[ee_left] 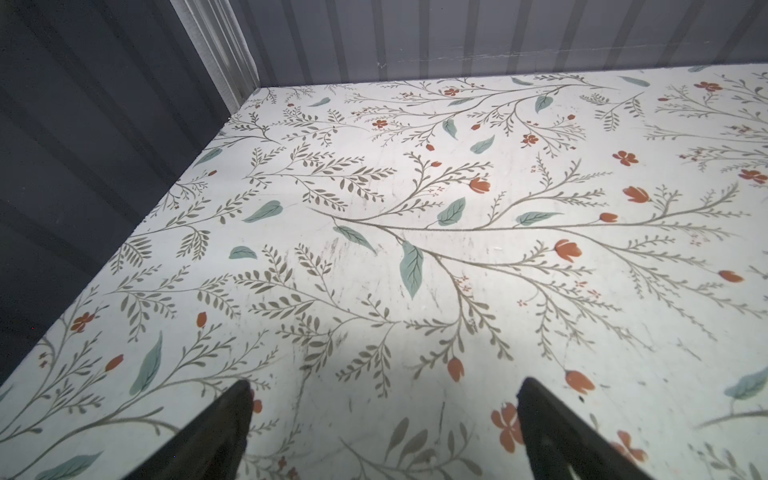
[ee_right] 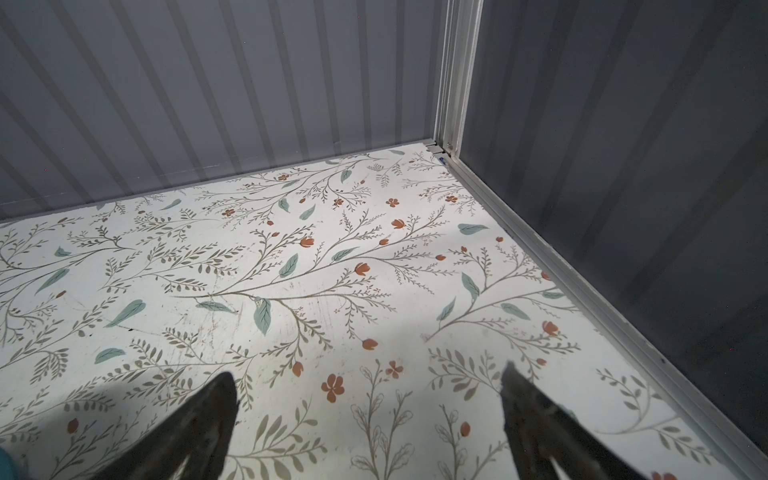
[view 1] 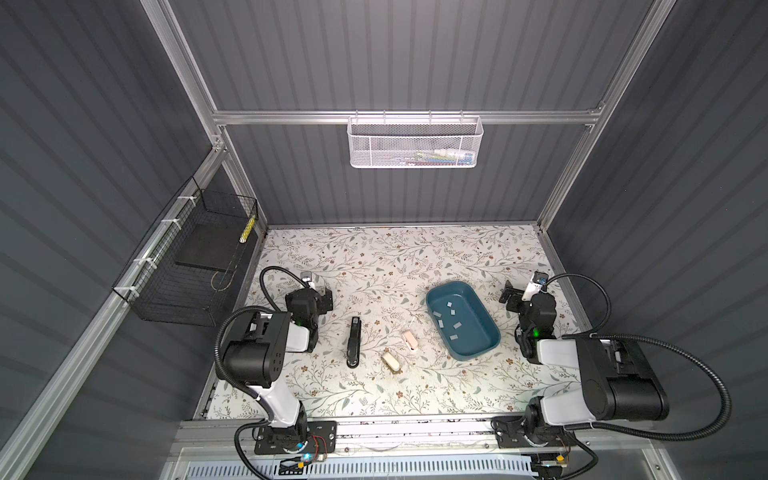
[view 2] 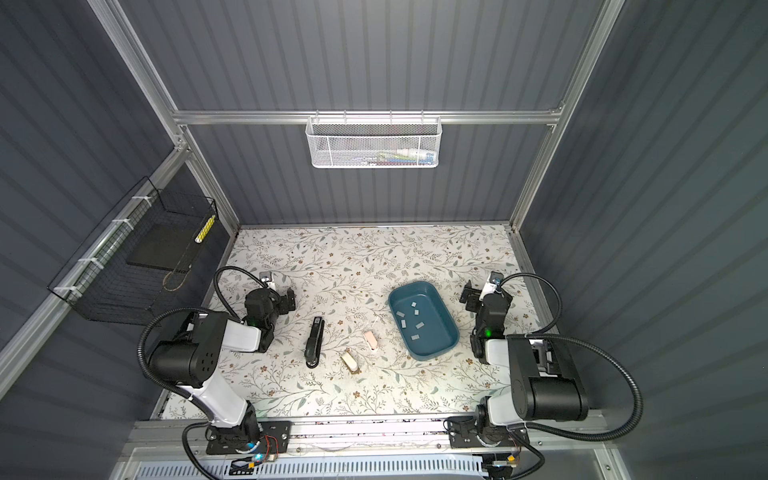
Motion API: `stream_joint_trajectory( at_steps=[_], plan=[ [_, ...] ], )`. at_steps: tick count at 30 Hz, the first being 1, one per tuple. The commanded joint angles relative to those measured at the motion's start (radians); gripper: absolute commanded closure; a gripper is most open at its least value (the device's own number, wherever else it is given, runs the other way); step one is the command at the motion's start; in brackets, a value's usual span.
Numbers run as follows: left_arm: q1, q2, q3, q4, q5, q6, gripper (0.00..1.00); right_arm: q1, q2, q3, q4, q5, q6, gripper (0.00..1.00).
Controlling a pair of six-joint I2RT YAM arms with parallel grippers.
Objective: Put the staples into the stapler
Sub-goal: 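Raise the left arm and swing it toward the pink-ended white stapler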
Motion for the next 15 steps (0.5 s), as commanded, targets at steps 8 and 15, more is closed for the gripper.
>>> stream_joint_trajectory(
  at_steps=[8, 15],
  plan=[
    [0.004, -0.002, -0.001, 0.014, 0.009, -0.010, 0.01, -0.001, 0.005, 0.001, 0.024, 0.014, 0.003, 0.01],
    [-0.012, -0.147, -0.006, -0.120, -0.051, -0.021, 0.01, 0.134, -0.192, -0.016, -0.088, 0.231, -0.087, 0.01]
  ],
)
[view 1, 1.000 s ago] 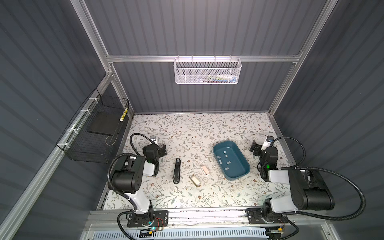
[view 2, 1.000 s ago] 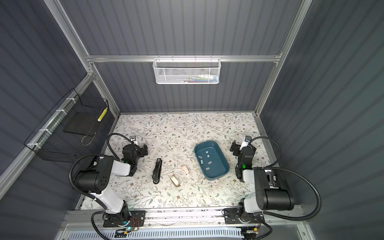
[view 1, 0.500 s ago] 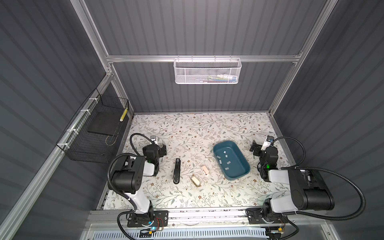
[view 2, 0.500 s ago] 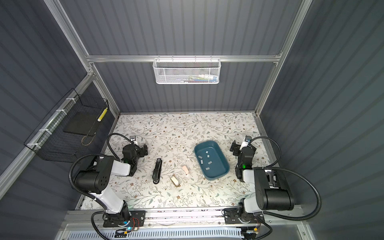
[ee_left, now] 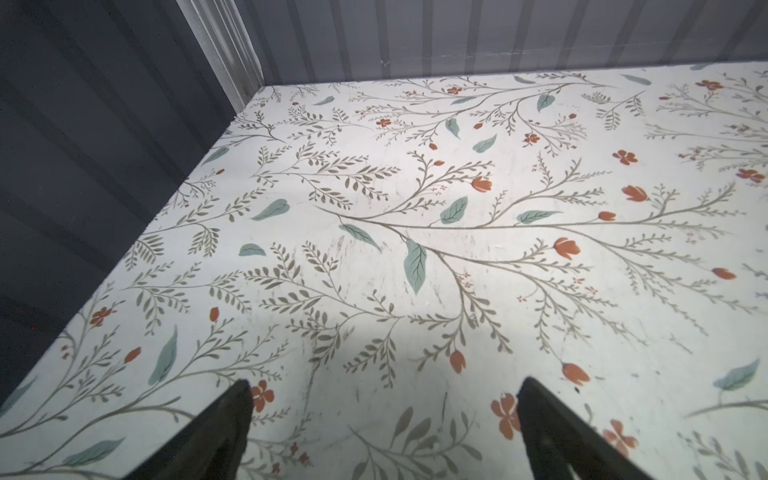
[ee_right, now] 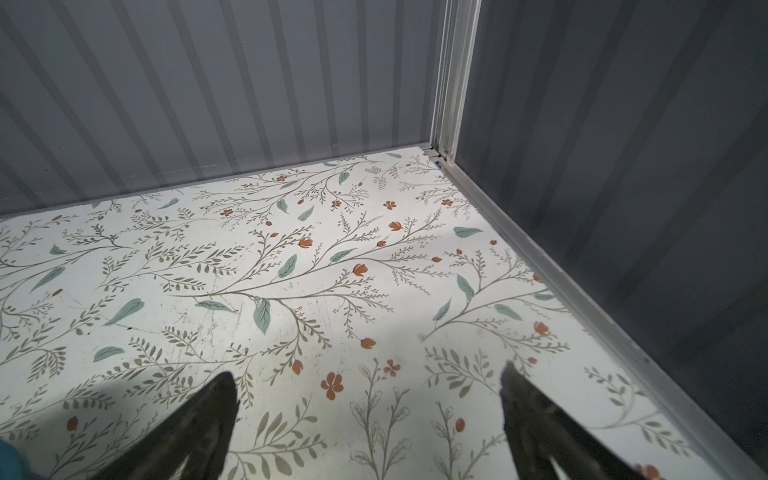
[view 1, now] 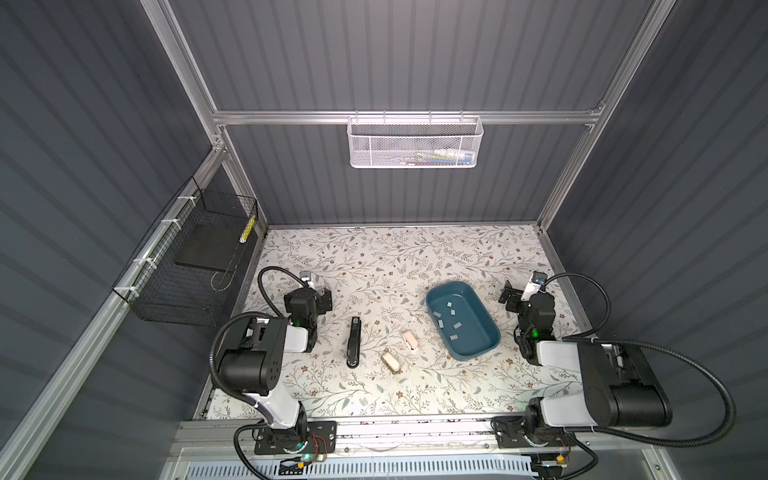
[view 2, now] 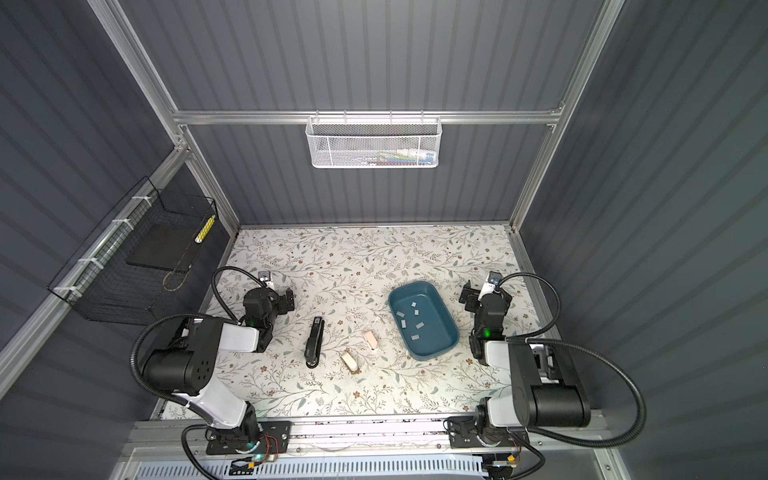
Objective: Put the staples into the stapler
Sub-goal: 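Raise the left arm and swing it toward the pink-ended white stapler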
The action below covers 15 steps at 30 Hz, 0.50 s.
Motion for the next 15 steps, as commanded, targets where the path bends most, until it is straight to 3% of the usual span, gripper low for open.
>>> stream_joint_trajectory(
  at_steps=[1, 4, 7, 9, 11, 14, 15],
  plan=[
    [-0.023, -0.086, -0.015, -0.045, -0.077, -0.038, 0.01, 0.103, -0.126, -0.028, -0.007, 0.215, -0.077, 0.01],
    [-0.045, -0.192, -0.011, -0.151, -0.102, -0.069, 0.01, 0.176, -0.176, -0.065, 0.088, 0.377, -0.104, 0.01],
    [-0.049, -0.285, 0.002, -0.231, -0.065, -0.192, 0.01, 0.221, -0.309, -0.060, -0.005, 0.483, 0.090, 0.01],
    [-0.049, -0.351, 0.068, -0.389, 0.039, -0.239, 0.01, 0.218, -0.466, -0.035, -0.254, 0.308, 0.218, 0.01],
    [-0.049, -0.388, 0.158, -0.552, 0.128, -0.264, 0.01, 0.217, -0.617, -0.004, -0.469, 0.024, 0.179, 0.01],
    [-0.047, -0.428, 0.284, -0.717, 0.224, -0.281, 0.01, 0.211, -0.789, -0.045, -0.480, -0.188, 0.248, 0.01],
    [-0.048, -0.451, 0.305, -0.736, 0.262, -0.279, 0.00, 0.210, -0.850, -0.047, -0.503, -0.188, 0.248, 0.01]
  ],
)
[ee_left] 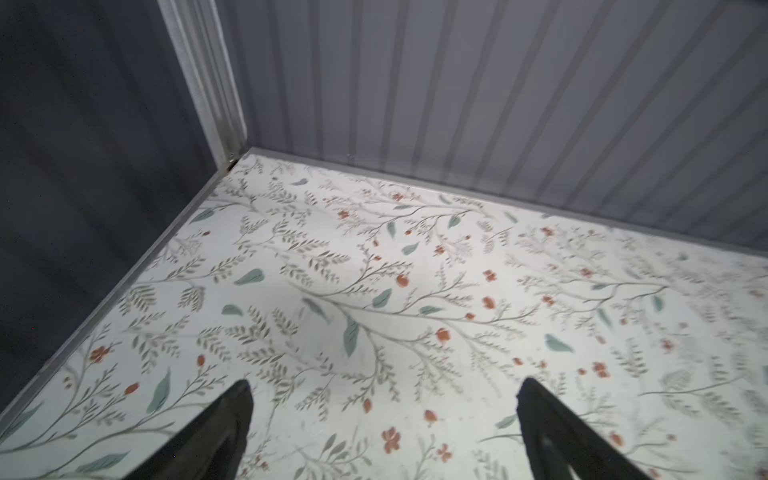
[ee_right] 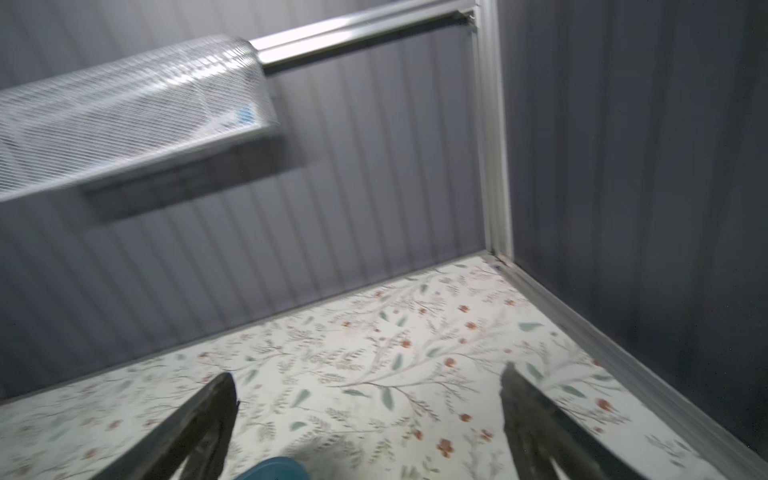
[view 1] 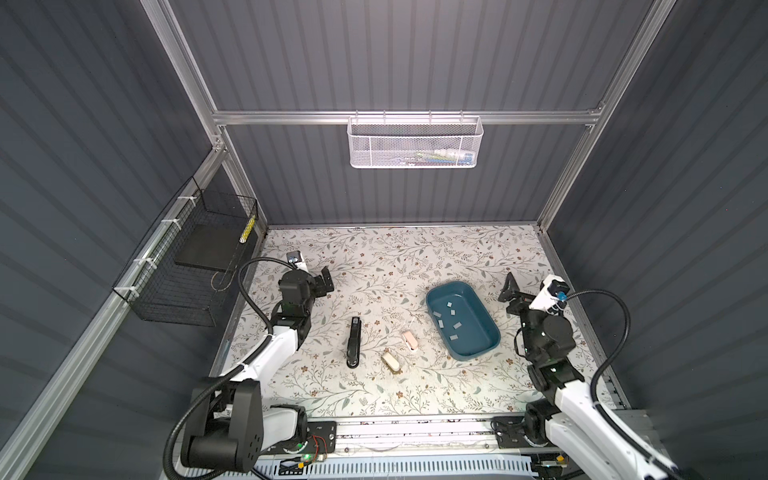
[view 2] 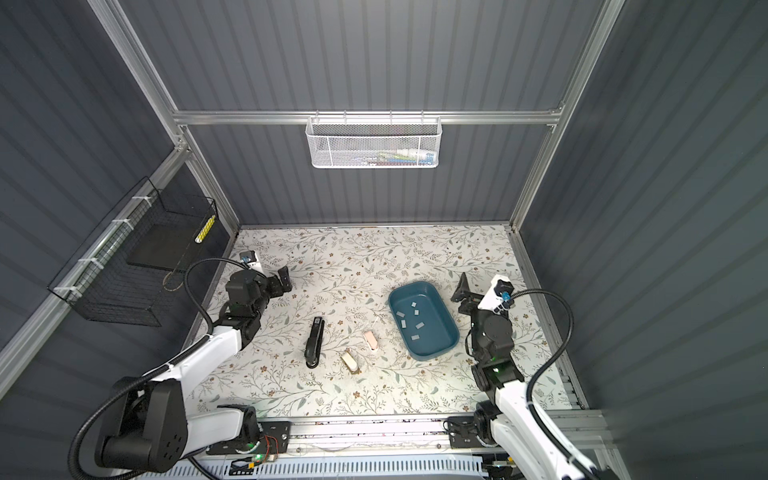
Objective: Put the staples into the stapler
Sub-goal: 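Raise the left arm and swing it toward the pink-ended white stapler, then lower the left gripper onto the pink-ended white stapler and grasp it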
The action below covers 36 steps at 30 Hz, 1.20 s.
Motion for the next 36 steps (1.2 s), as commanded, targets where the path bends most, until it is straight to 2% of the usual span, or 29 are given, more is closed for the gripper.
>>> stream_joint_trajectory(
  at_steps=[1, 2, 4, 6, 8, 9, 10, 16, 21, 23, 25, 28, 30, 33, 36],
  plan=[
    [-0.002, -0.082, 0.095, -0.202, 0.179, -0.053, 0.01, -0.001, -0.148, 0.000, -0.172, -0.303, 0.086, 0.01],
    [-0.002, -0.116, 0.096, -0.189, 0.217, -0.050, 0.01, -0.001, -0.196, 0.014, -0.218, -0.399, 0.096, 0.01],
    [-0.002, -0.180, 0.097, -0.179, 0.235, -0.066, 0.01, -0.001, -0.269, 0.033, -0.298, -0.419, 0.113, 0.01],
    [-0.002, -0.236, 0.108, -0.196, 0.162, -0.122, 0.01, -0.002, -0.329, 0.052, -0.385, -0.326, 0.148, 0.01],
    [-0.001, -0.274, 0.122, -0.230, 0.016, -0.212, 0.01, -0.002, -0.351, 0.082, -0.467, -0.226, 0.158, 0.01],
    [0.000, -0.284, 0.143, -0.274, -0.044, -0.268, 0.01, -0.002, -0.345, 0.088, -0.482, -0.208, 0.142, 0.01],
    [0.000, -0.290, 0.176, -0.307, -0.053, -0.268, 0.01, -0.003, -0.330, 0.094, -0.488, -0.198, 0.135, 0.01],
    [0.000, -0.261, 0.361, -0.369, 0.141, -0.171, 0.01, -0.005, -0.126, 0.110, -0.493, -0.135, 0.130, 0.01],
    [0.000, -0.223, 0.448, -0.252, 0.529, 0.004, 0.01, -0.018, -0.063, 0.076, -0.439, -0.069, 0.117, 0.01],
    [-0.002, -0.191, 0.469, -0.171, 0.601, 0.033, 0.00, -0.023, -0.055, 0.048, -0.415, -0.006, 0.121, 0.01],
    [-0.002, -0.132, 0.539, -0.178, 0.645, 0.095, 0.04, -0.029, -0.047, -0.010, -0.354, 0.050, 0.140, 0.01],
    [-0.002, -0.023, 0.685, -0.310, 0.812, 0.311, 0.09, -0.056, -0.057, -0.047, -0.328, 0.012, 0.171, 0.01],
    [-0.008, 0.033, 0.796, -0.505, 0.883, 0.575, 0.16, -0.058, -0.066, -0.054, -0.331, 0.035, 0.182, 0.01],
    [-0.033, 0.060, 0.804, -0.736, 0.852, 0.951, 0.23, -0.058, -0.064, -0.067, -0.313, 0.016, 0.184, 0.01],
    [-0.113, 0.049, 0.645, -0.783, 0.751, 1.242, 0.29, -0.058, -0.055, -0.072, -0.299, 0.018, 0.188, 0.01]
  ],
)
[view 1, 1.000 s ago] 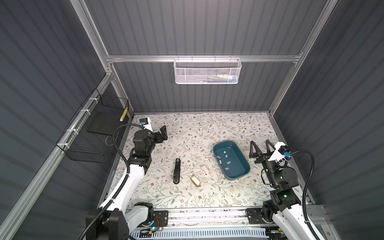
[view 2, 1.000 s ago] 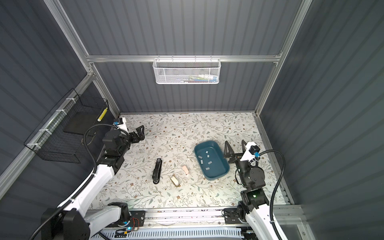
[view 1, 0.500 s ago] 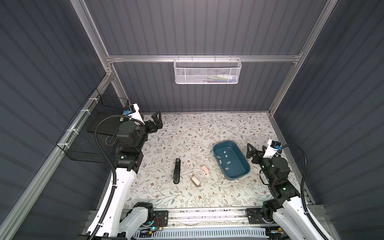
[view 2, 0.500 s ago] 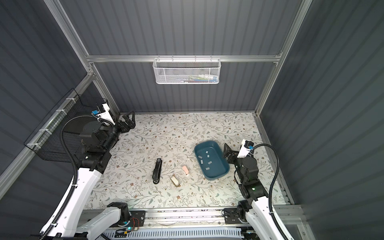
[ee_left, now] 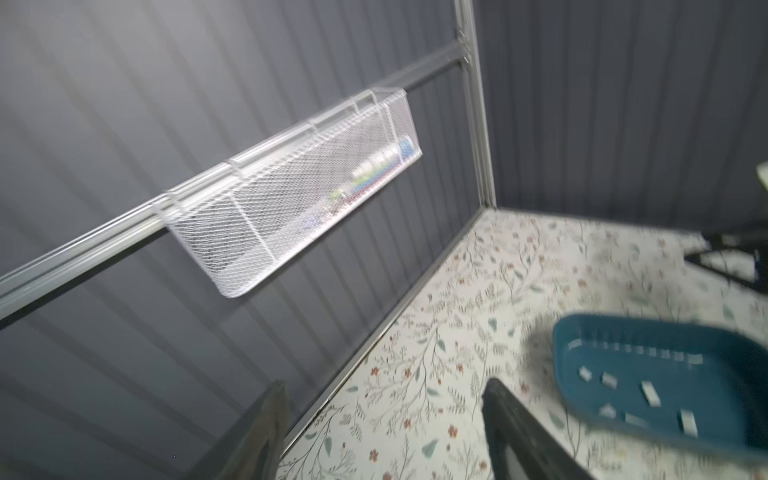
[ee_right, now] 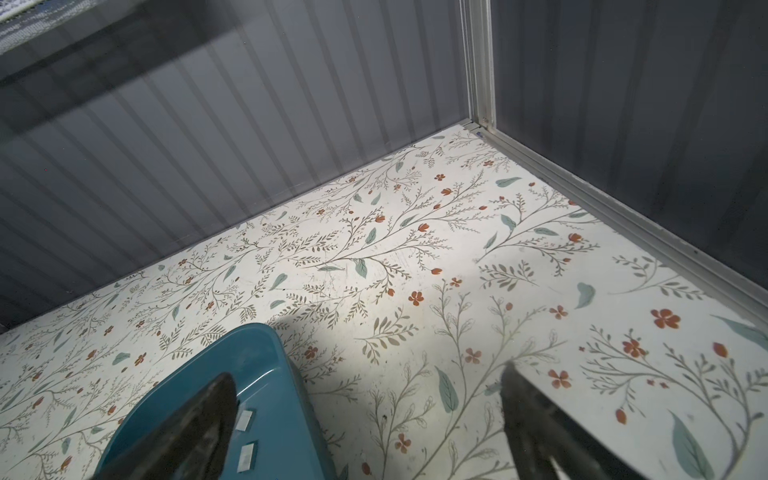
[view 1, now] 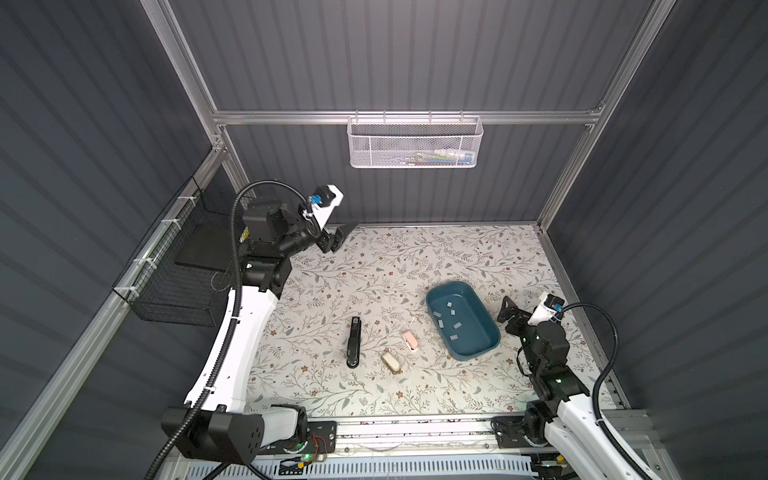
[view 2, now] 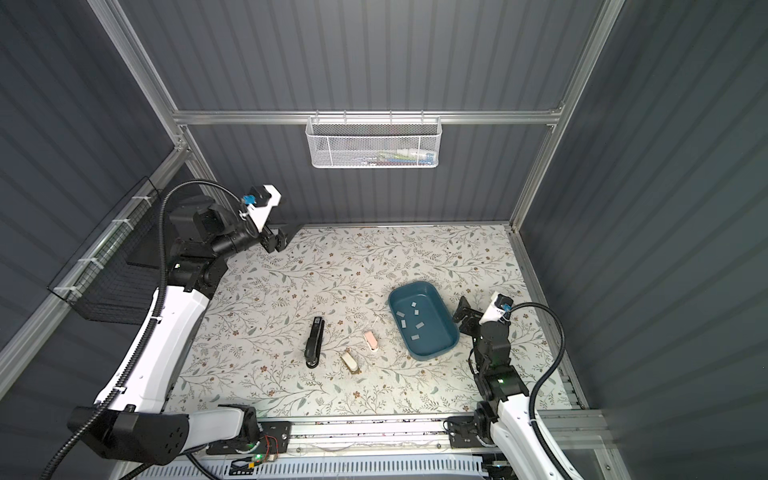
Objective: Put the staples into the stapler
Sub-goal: 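Lower the left gripper onto the pink-ended white stapler and grasp it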
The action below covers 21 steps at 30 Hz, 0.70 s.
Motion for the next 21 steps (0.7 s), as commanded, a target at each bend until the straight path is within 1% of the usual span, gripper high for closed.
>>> stream_joint_trajectory(
  at_steps=[1, 3, 5, 7, 10, 13, 16, 21],
  plan=[
    [-0.095, 0.007, -0.142, -0.242, -0.036, 0.531, 0.31, -0.002, 0.005, -0.010, 0.052, 0.018, 0.017, 0.01],
    [-0.161, 0.026, -0.216, -0.274, -0.045, 0.680, 0.32, -0.002, 0.024, -0.007, 0.064, 0.018, 0.017, 0.01],
    [-0.246, 0.054, -0.287, -0.260, -0.097, 0.798, 0.34, -0.002, 0.045, 0.004, 0.064, 0.000, 0.011, 0.01],
    [-0.302, 0.107, -0.301, -0.253, -0.119, 0.806, 0.39, -0.002, 0.060, 0.011, 0.067, -0.015, 0.007, 0.01],
    [-0.345, 0.181, -0.324, -0.254, -0.130, 0.838, 0.43, -0.002, 0.074, 0.014, 0.074, -0.030, 0.003, 0.01],
    [-0.385, 0.248, -0.314, -0.298, -0.189, 0.856, 0.46, -0.002, 0.078, 0.014, 0.077, -0.040, 0.003, 0.01],
    [-0.422, 0.299, -0.317, -0.305, -0.206, 0.881, 0.46, -0.002, 0.086, 0.017, 0.081, -0.045, 0.002, 0.01],
    [-0.496, 0.396, -0.262, -0.367, -0.243, 0.882, 0.48, 0.000, 0.089, 0.017, 0.086, -0.063, -0.001, 0.01]
  ],
)
